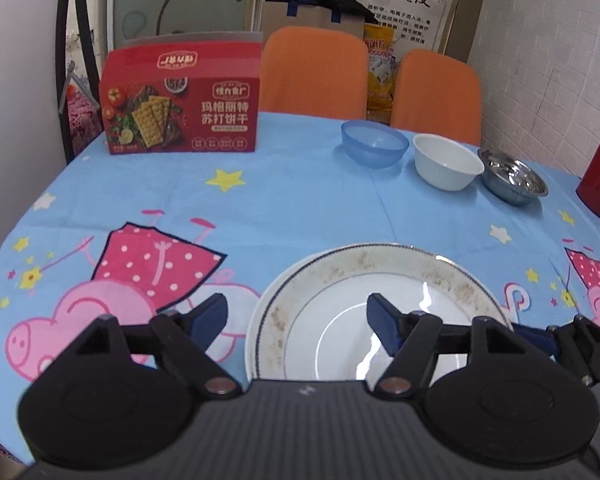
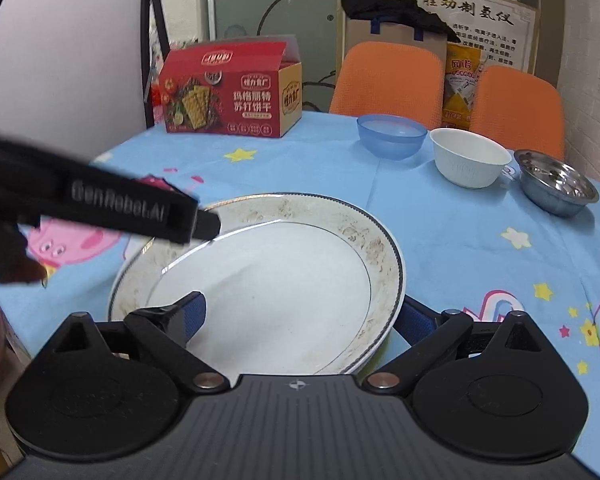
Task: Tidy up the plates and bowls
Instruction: 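Lower the gold-rimmed plate onto the floral plate and release it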
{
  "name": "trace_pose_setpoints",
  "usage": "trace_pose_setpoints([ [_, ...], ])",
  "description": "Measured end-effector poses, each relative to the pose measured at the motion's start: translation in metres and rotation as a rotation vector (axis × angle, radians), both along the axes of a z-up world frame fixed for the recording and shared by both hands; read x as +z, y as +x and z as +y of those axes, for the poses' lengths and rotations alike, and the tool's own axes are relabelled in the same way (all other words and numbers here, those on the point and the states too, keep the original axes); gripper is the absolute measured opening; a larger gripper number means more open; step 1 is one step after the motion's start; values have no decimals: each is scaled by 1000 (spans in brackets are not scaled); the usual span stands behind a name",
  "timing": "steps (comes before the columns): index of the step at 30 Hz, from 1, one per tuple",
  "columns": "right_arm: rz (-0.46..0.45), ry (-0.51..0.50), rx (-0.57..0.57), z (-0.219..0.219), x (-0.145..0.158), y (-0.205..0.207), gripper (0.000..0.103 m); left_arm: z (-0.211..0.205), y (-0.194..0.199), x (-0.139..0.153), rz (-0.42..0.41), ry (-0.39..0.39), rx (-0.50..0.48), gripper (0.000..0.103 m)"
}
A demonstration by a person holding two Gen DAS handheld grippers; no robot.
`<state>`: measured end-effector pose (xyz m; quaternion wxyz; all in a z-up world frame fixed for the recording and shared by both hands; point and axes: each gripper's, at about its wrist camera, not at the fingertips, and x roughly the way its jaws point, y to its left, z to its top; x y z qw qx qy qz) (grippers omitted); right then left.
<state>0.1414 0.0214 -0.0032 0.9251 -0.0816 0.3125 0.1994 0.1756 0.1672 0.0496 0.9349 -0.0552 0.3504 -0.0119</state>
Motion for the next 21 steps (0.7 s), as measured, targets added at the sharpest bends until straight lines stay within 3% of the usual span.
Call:
trace_pose_setpoints([
  [2, -12, -30, 24, 3, -1, -3, 103, -2, 3, 6, -16, 6, 3, 70],
  [9, -80, 62, -45, -36, 20, -2, 103, -21, 7, 16, -40, 12, -36, 73],
  [13, -72, 113, -123, -73, 25, 10, 103, -41, 17, 13, -25, 0, -92, 73],
  [21, -56, 157, -338, -152, 19, 26, 103, -98, 44, 6, 9, 61, -194, 73],
])
